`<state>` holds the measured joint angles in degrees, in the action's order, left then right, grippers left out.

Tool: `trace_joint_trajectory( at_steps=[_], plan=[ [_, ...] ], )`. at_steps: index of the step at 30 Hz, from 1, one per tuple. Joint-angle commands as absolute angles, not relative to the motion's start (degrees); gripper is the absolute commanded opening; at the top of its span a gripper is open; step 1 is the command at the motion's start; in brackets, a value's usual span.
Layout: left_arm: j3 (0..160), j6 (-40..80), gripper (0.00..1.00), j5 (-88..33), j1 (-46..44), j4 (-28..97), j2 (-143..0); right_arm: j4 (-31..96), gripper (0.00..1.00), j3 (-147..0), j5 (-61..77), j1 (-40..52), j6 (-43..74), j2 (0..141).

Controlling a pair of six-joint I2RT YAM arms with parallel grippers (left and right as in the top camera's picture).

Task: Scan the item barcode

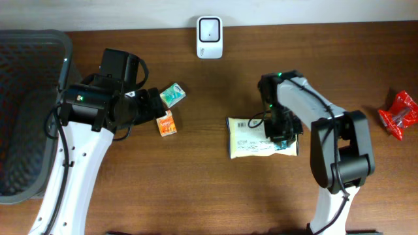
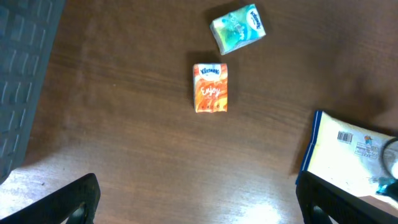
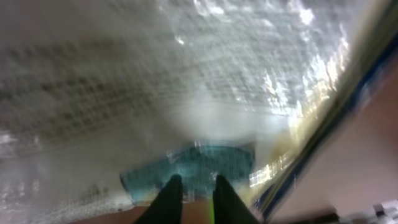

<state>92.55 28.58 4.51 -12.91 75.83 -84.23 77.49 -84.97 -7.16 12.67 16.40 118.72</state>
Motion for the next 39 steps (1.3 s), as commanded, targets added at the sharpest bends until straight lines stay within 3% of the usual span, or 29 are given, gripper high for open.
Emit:
trace_joint_trajectory(
  at_steps=[1, 4, 11, 15, 21, 27, 33, 39],
  plan=[
    [92.5, 29.3, 0.99, 4.7, -13.0, 75.7, -84.3, 79.8, 0.25, -92.1, -3.0, 11.2, 15.0, 118.4],
    [92.5, 29.3, 0.99, 4.7, -13.0, 75.7, -84.3, 79.6, 0.36, -93.4, 8.5, 11.4, 9.0, 118.4],
    [92.5, 29.3, 0.99, 4.7, -13.0, 75.7, -84.3, 77.0, 0.38, -87.4, 9.1, 14.0, 10.0, 118.4],
    [92.5, 29.3, 0.99, 4.7, -13.0, 75.7, -84.3, 68.4, 0.37, -81.0, 11.0, 15.9, 13.1, 118.5],
    [92.5, 29.3, 0.99, 4.7, -13.0, 75.7, -84.3, 51.1, 0.37, -78.2, 24.9, 20.6, 13.9, 118.5],
    [92.5, 29.3, 0.99, 4.7, -13.0, 75.7, -84.3, 37.3, 0.37, -78.9, 25.1, 25.5, 23.1, 118.5],
    [92.5, 29.3, 0.99, 4.7, -13.0, 75.7, -84.3, 50.5, 0.37, -91.1, 24.4, 23.4, 18.5, 118.5],
    [92.5, 29.3, 0.99, 4.7, -13.0, 75.7, -84.3, 63.2, 0.38, -96.9, 13.4, 21.6, 17.2, 118.6]
  ],
)
